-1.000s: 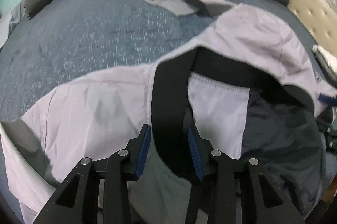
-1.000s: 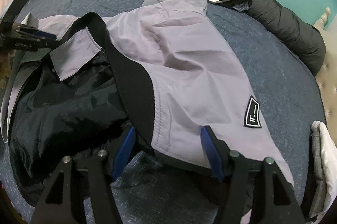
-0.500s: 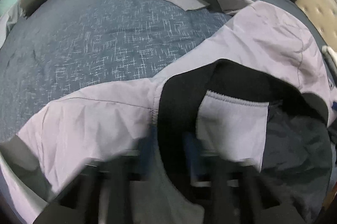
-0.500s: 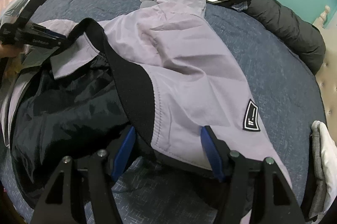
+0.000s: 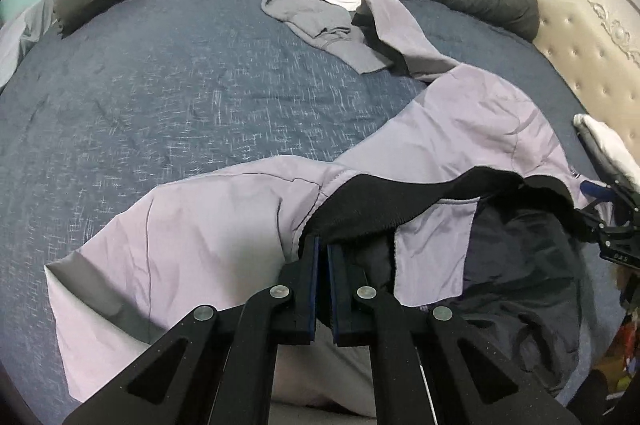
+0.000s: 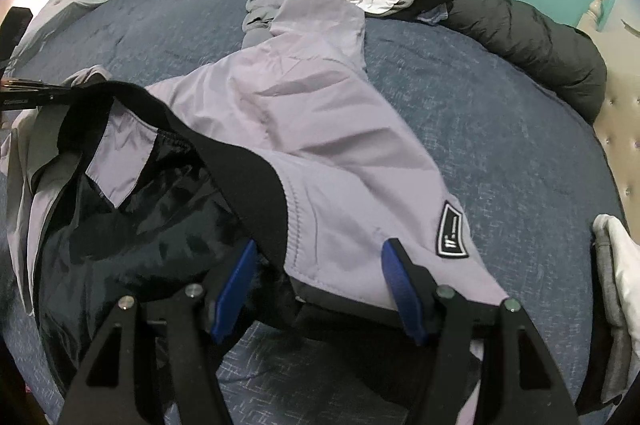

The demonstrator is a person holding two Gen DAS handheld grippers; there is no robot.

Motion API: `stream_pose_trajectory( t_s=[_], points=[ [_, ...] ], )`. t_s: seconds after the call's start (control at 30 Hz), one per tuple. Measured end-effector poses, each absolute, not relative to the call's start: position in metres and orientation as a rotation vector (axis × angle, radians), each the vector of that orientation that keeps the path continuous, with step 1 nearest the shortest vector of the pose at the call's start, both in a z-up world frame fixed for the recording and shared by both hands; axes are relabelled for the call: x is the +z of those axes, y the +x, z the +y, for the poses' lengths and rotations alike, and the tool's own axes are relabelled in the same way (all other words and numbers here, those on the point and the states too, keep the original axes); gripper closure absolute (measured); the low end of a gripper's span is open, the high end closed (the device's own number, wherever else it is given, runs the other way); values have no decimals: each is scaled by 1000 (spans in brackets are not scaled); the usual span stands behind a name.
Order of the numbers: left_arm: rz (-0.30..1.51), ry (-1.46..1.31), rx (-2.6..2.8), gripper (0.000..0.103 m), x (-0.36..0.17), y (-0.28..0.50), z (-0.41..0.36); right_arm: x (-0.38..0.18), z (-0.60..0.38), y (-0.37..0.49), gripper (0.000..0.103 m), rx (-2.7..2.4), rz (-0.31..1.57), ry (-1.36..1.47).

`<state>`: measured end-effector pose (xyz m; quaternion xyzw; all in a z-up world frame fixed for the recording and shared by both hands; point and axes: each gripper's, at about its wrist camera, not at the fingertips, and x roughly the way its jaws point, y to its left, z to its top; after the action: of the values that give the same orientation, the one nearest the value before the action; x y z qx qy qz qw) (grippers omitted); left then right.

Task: Fold clothes
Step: 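Grasp the collar with the left tool while the right tool grasps the black-trimmed jacket edge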

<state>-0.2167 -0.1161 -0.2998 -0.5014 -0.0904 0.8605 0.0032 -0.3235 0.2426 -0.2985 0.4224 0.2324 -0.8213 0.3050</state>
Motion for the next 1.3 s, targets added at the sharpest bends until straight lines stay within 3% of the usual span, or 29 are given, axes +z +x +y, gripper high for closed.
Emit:
stream_pose_trajectory(
  t_s=[0.47, 0.5, 0.57, 0.63, 0.7, 0.8, 0.87, 0.9, 1.0, 1.07, 1.1, 1.3],
  points=[
    [-174, -1658, 2655, 95, -324, -237, -89, -319, 207, -336, 37, -2142, 665, 1125],
    [-160, -1661, 2663, 93, -326, -239, -87, -320, 203, -336, 37, -2141, 681, 1116],
    [-131, -1666, 2702, 74, -328, -242, -87, -322, 198, -336, 37, -2147, 724, 1098],
    [-101, -1665, 2728, 62, -330, -244, -86, -324, 195, -336, 37, -2158, 770, 1082],
    [-101, -1680, 2707, 62, -336, -249, -84, -327, 194, -339, 38, -2148, 737, 1103],
    [-85, -1722, 2680, 62, -348, -257, -81, -331, 195, -345, 49, -2141, 691, 1141],
    [-57, -1731, 2679, 62, -354, -261, -78, -332, 194, -347, 55, -2138, 682, 1149],
    [-38, -1735, 2680, 62, -356, -263, -77, -333, 194, -348, 64, -2130, 667, 1152],
    [-17, -1761, 2663, 67, -364, -266, -77, -332, 196, -353, 79, -2132, 603, 1171],
    [-45, -1758, 2652, 95, -363, -266, -81, -330, 199, -354, 82, -2137, 570, 1165],
    [-55, -1755, 2650, 99, -362, -265, -84, -328, 200, -353, 85, -2137, 555, 1154],
    [-66, -1634, 2723, 99, -320, -249, -87, -292, 209, -341, 94, -2204, 524, 1033]
  ],
)
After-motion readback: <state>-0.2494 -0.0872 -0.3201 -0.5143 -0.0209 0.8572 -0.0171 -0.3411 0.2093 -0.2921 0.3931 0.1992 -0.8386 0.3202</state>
